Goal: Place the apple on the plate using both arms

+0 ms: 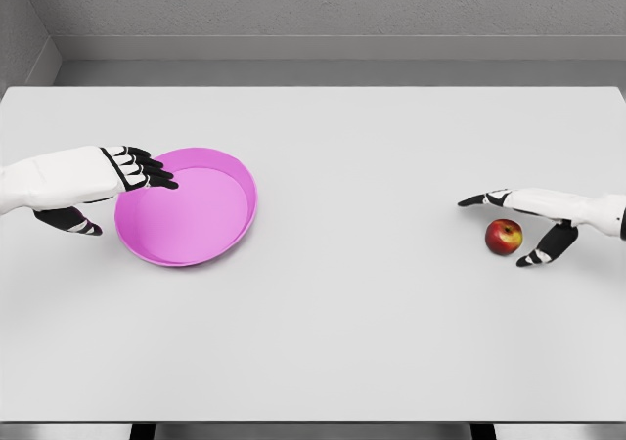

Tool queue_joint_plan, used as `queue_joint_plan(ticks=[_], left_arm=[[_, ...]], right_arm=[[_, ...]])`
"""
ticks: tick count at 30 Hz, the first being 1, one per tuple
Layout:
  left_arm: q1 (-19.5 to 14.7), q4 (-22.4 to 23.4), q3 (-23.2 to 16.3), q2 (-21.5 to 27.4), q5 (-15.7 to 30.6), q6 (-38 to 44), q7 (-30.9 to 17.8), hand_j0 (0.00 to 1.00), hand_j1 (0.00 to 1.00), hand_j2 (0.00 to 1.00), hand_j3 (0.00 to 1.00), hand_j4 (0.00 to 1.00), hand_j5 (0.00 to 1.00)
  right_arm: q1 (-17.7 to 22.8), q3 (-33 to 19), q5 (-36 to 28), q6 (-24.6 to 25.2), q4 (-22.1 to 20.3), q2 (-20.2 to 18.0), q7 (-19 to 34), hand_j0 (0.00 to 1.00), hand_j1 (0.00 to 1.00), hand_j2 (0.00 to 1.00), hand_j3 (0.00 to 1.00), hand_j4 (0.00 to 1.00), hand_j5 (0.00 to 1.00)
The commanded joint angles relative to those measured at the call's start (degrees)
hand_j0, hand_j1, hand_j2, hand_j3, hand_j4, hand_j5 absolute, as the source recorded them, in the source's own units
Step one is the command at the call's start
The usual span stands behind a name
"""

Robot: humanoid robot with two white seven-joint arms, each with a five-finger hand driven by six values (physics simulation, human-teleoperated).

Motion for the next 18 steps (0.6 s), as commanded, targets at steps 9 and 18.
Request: queue_joint_plan(ticks=[9, 18], left_arm=[[0.09, 0.00, -0.02, 0.06, 0.34, 0.11, 0.03, 1.00, 1.00, 1.00, 1.00, 1.00, 1.00], [0.09, 0.00, 0.60, 0.15, 0.34, 0.11, 0.03, 1.00, 1.00, 1.00, 1.00, 1.00, 1.00]], right_arm=[[-0.18, -0.05, -0.33, 0.05, 0.20, 0.25, -0.14, 0.54, 0.54, 0.54, 0.54, 0.54, 0.54], [-0.26, -0.14, -0.50, 0.05, 0.12, 0.34, -0.14, 0.49, 0.49, 0.49, 0.49, 0.49, 0.49]])
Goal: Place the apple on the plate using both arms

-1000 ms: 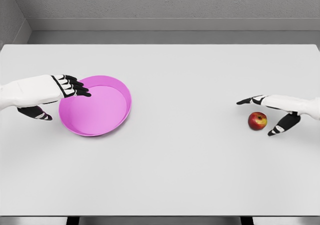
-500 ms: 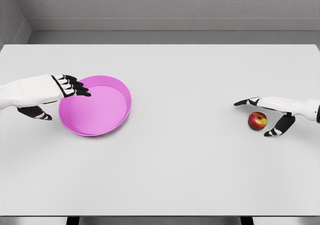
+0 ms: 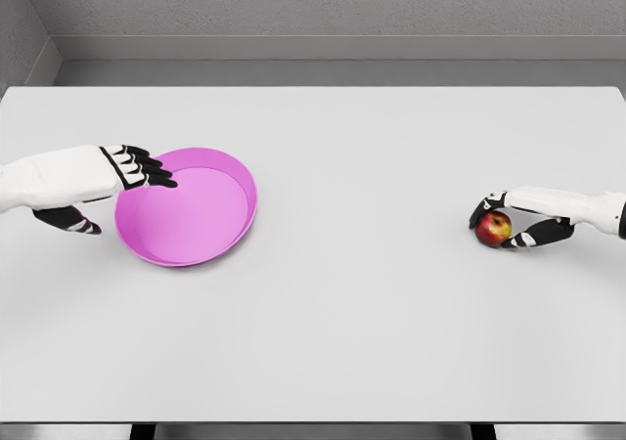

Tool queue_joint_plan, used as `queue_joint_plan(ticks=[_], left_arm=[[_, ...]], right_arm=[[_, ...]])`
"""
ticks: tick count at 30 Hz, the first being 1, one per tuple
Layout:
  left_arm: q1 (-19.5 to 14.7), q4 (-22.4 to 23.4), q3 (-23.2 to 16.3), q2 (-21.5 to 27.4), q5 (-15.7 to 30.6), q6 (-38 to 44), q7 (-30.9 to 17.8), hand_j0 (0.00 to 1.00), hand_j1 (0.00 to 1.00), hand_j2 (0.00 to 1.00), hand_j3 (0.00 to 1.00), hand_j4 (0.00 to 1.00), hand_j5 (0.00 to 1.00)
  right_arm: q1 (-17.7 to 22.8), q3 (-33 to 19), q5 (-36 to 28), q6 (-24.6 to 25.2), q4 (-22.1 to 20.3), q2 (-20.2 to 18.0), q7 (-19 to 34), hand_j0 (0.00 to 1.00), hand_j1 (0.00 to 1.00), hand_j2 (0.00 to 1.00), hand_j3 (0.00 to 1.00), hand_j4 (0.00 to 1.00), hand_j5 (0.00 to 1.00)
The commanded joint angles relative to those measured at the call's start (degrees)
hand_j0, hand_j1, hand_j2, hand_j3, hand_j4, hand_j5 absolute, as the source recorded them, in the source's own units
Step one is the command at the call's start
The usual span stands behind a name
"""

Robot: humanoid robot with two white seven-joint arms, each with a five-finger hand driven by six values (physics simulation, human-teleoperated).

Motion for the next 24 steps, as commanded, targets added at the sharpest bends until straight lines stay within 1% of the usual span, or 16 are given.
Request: queue_joint_plan(ticks=[1, 3, 5, 6, 7, 8, 10, 11, 13, 17, 18, 19, 20, 21, 23, 24], left_arm=[[0.00, 0.00, 0.21, 0.08, 0.34, 0.11, 0.03, 1.00, 1.00, 1.00, 1.00, 1.00, 1.00], [0.00, 0.00, 0.21, 0.08, 0.34, 0.11, 0.03, 1.00, 1.00, 1.00, 1.00, 1.00, 1.00], [0.09, 0.00, 0.21, 0.08, 0.34, 0.11, 0.03, 1.00, 1.00, 1.00, 1.00, 1.00, 1.00], [0.09, 0.00, 0.21, 0.08, 0.34, 0.11, 0.03, 1.00, 1.00, 1.00, 1.00, 1.00, 1.00], [0.09, 0.00, 0.12, 0.08, 0.34, 0.11, 0.03, 1.00, 1.00, 1.00, 1.00, 1.00, 1.00], [0.09, 0.00, 0.12, 0.08, 0.34, 0.11, -0.06, 1.00, 1.00, 1.00, 1.00, 1.00, 1.00], [0.09, -0.09, 0.03, -0.09, 0.34, 0.11, -0.41, 1.00, 1.00, 1.00, 1.00, 1.00, 1.00], [0.09, -0.09, 0.03, -0.10, 0.34, 0.11, -0.50, 1.00, 1.00, 1.00, 1.00, 1.00, 1.00], [0.00, -0.09, 0.03, -0.10, 0.34, 0.11, -0.50, 1.00, 1.00, 1.00, 1.00, 1.00, 1.00], [0.00, -0.09, 0.03, -0.10, 0.34, 0.11, -0.59, 1.00, 1.00, 1.00, 1.00, 1.00, 1.00], [0.00, -0.09, 0.03, -0.10, 0.34, 0.11, -0.59, 1.00, 1.00, 1.00, 1.00, 1.00, 1.00], [0.00, -0.09, 0.03, -0.10, 0.34, 0.11, -0.77, 1.00, 1.00, 1.00, 1.00, 1.00, 1.00], [0.00, -0.09, 0.03, -0.10, 0.34, 0.11, -0.77, 1.00, 1.00, 1.00, 1.00, 1.00, 1.00], [0.00, -0.09, 0.03, -0.10, 0.34, 0.11, -0.77, 1.00, 1.00, 1.00, 1.00, 1.00, 1.00], [0.00, -0.09, 0.03, -0.10, 0.34, 0.11, -0.77, 1.00, 1.00, 1.00, 1.00, 1.00, 1.00], [0.00, -0.09, 0.03, -0.10, 0.34, 0.11, -0.85, 1.00, 1.00, 1.00, 1.00, 1.00, 1.00]], right_arm=[[0.00, -0.15, -0.63, 0.08, -0.24, -0.01, 0.00, 0.48, 0.48, 0.48, 0.48, 0.48, 0.48], [-0.26, -0.24, -2.12, 0.08, -0.50, 0.08, 0.00, 0.48, 0.48, 0.48, 0.48, 0.48, 0.48], [-2.63, -0.06, -2.74, 0.08, -2.43, 3.15, 0.00, 0.48, 0.48, 0.48, 0.48, 0.48, 0.48], [-3.78, 0.11, -2.74, 0.08, -4.45, 4.29, 0.00, 0.48, 0.48, 0.48, 0.48, 0.48, 0.48], [-5.62, 0.55, -2.74, 0.08, -6.21, 6.22, 0.00, 0.48, 0.48, 0.48, 0.48, 0.48, 0.48], [-7.11, 0.99, -2.74, 0.08, -6.39, 8.86, 0.00, 0.48, 0.48, 0.48, 0.48, 0.48, 0.48], [-10.45, 5.20, -2.56, 0.08, -5.69, 14.65, 0.00, 0.48, 0.48, 0.48, 0.48, 0.48, 0.48], [-10.63, 5.39, -2.48, 0.08, -5.16, 16.07, 0.00, 0.48, 0.48, 0.48, 0.48, 0.48, 0.48], [-10.63, 5.39, -2.39, 0.08, -3.84, 17.21, 0.00, 0.48, 0.48, 0.48, 0.48, 0.48, 0.48], [-10.02, 4.60, -2.48, 0.08, -1.73, 16.86, 0.00, 0.49, 0.49, 0.49, 0.49, 0.49, 0.49], [-9.93, 1.71, -2.48, 0.08, -0.86, 16.69, 0.00, 0.52, 0.52, 0.52, 0.52, 0.52, 0.52], [-9.23, -0.58, -2.04, 0.08, 0.11, 16.34, 0.00, 0.83, 0.83, 0.83, 0.83, 0.83, 0.83], [-9.05, -2.87, -1.95, 0.08, 0.55, 15.55, 0.00, 1.00, 1.00, 1.00, 1.00, 1.00, 1.00], [-8.44, -4.63, -1.95, 0.08, 0.55, 13.53, 0.00, 1.00, 1.00, 1.00, 1.00, 1.00, 1.00], [-8.17, -7.27, -1.95, 0.08, 0.64, 12.21, 0.00, 1.00, 1.00, 1.00, 1.00, 1.00, 1.00], [-8.17, -7.36, -2.04, 0.08, 0.64, 12.03, 0.00, 1.00, 1.00, 1.00, 1.00, 1.00, 1.00]])
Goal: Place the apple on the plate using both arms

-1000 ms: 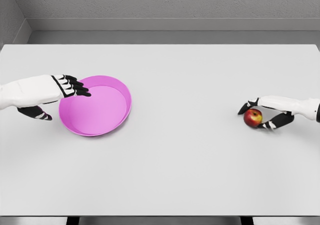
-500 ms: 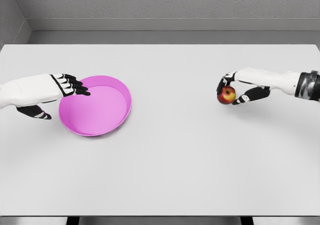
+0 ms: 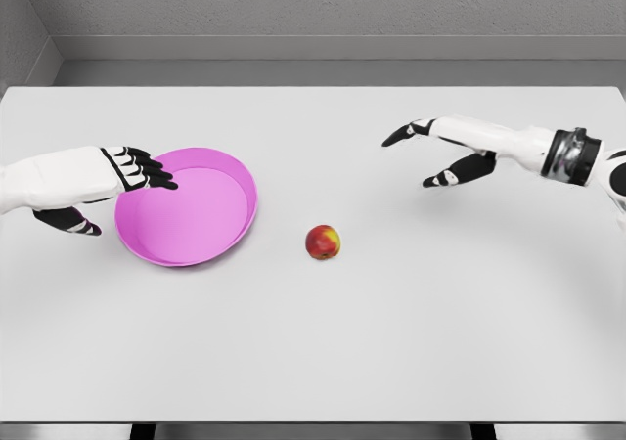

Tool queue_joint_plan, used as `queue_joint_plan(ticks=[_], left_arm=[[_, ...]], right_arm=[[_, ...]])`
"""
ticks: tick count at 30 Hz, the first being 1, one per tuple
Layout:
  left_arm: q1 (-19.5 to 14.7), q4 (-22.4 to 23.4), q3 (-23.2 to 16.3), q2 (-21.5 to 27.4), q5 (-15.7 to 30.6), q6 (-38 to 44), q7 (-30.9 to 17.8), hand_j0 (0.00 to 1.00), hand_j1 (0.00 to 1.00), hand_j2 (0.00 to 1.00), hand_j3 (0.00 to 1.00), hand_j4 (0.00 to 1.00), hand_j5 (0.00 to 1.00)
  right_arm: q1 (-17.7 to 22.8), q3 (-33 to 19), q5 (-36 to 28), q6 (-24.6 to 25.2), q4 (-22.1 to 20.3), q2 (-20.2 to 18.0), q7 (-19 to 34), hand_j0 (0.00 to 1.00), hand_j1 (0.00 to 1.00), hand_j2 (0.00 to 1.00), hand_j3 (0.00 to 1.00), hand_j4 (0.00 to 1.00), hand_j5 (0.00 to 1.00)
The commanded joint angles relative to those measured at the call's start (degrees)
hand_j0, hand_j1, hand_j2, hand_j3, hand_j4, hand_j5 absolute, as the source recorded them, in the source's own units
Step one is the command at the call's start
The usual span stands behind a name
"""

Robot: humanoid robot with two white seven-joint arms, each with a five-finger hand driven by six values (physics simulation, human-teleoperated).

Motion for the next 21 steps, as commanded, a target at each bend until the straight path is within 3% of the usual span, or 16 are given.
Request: queue_joint_plan(ticks=[1, 5, 6, 8, 9, 13, 16, 21], left_arm=[[0.00, 0.00, 0.02, -0.02, 0.34, 0.11, -0.08, 1.00, 1.00, 1.00, 1.00, 1.00, 1.00], [-1.93, -0.09, -1.64, -6.43, 0.17, 0.11, -5.87, 1.00, 1.00, 1.00, 1.00, 1.00, 1.00], [-3.86, 0.00, -4.45, -8.80, 0.08, 0.11, -7.63, 1.00, 1.00, 1.00, 1.00, 1.00, 1.00], [-11.15, 0.18, -15.09, -13.38, 0.17, 0.11, -8.87, 1.00, 1.00, 1.00, 1.00, 1.00, 1.00], [-13.44, 0.26, -18.25, -15.31, 0.25, 0.11, -8.87, 1.00, 1.00, 1.00, 1.00, 1.00, 1.00], [-15.64, 0.44, -21.25, -26.30, 0.17, 0.11, -8.96, 1.00, 1.00, 1.00, 1.00, 1.00, 1.00], [-16.43, 4.39, -23.18, -32.01, -0.45, 0.11, -9.04, 1.00, 1.00, 1.00, 1.00, 1.00, 1.00], [-18.72, 7.47, -23.09, -35.62, -0.62, 0.11, -8.96, 1.00, 1.00, 1.00, 1.00, 1.00, 1.00]], right_arm=[[0.00, -2.50, -0.45, 0.14, 0.35, -1.36, -0.02, 1.00, 1.00, 1.00, 1.00, 1.00, 1.00], [3.34, -10.58, -0.45, 0.14, 0.26, -2.86, -0.02, 1.00, 1.00, 1.00, 1.00, 1.00, 1.00], [4.13, -12.43, -0.45, 0.14, 0.00, -2.94, -0.02, 1.00, 1.00, 1.00, 1.00, 1.00, 1.00], [4.39, -13.40, -0.54, 0.14, 0.00, -5.14, -0.02, 1.00, 1.00, 1.00, 1.00, 1.00, 1.00], [4.31, -13.48, -0.63, 0.14, -0.09, -5.84, -0.02, 1.00, 1.00, 1.00, 1.00, 1.00, 1.00], [4.39, -16.91, -0.63, 0.14, -0.18, -6.55, -0.02, 1.00, 1.00, 1.00, 1.00, 1.00, 1.00], [4.31, -16.91, -0.54, 0.14, -0.44, -6.46, -0.02, 1.00, 1.00, 1.00, 1.00, 1.00, 1.00], [4.31, -16.82, -0.54, 0.14, -2.99, -6.55, -0.02, 1.00, 1.00, 1.00, 1.00, 1.00, 1.00]])
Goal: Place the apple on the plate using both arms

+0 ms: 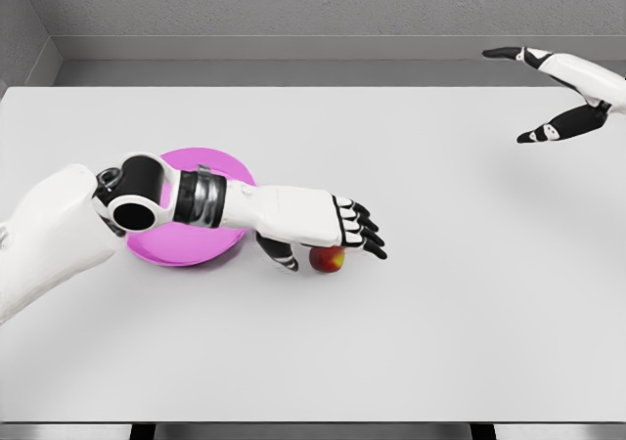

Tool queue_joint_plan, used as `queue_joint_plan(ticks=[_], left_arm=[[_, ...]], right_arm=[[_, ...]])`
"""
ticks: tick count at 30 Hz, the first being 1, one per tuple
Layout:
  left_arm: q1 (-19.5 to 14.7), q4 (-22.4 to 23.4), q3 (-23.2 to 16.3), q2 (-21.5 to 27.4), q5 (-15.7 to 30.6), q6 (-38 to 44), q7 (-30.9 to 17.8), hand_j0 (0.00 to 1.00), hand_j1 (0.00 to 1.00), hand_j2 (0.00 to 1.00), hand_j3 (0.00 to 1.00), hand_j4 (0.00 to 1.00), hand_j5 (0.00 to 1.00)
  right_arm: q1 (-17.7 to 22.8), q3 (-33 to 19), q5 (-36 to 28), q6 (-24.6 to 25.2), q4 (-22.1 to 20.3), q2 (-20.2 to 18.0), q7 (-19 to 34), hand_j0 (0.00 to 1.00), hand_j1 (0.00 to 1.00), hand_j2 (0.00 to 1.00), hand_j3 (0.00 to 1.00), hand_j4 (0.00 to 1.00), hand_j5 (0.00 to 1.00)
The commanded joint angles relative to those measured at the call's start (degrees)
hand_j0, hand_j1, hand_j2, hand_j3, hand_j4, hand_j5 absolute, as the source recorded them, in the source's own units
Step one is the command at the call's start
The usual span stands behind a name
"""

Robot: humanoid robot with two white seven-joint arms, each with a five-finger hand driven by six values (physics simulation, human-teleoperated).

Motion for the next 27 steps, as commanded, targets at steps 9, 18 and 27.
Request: queue_joint_plan(ticks=[9, 18, 27], left_arm=[[0.09, 7.64, -0.28, -1.60, -4.08, 0.13, -0.09, 1.00, 1.00, 1.00, 1.00, 1.00, 1.00], [0.00, 7.55, -0.45, -1.86, -4.08, 0.13, -0.44, 0.86, 0.86, 0.86, 0.86, 0.86, 0.86], [0.00, 7.64, -0.54, -2.48, -4.96, 0.13, -1.95, 0.84, 0.84, 0.84, 0.84, 0.84, 0.84]], right_arm=[[1.41, 0.09, -0.37, 0.16, -2.07, 0.05, -0.03, 1.00, 1.00, 1.00, 1.00, 1.00, 1.00], [2.64, 0.09, -0.28, 0.16, -1.81, 0.58, -0.03, 1.00, 1.00, 1.00, 1.00, 1.00, 1.00], [2.02, 0.00, -0.20, 0.16, -2.16, 0.49, -0.03, 1.00, 1.00, 1.00, 1.00, 1.00, 1.00]])
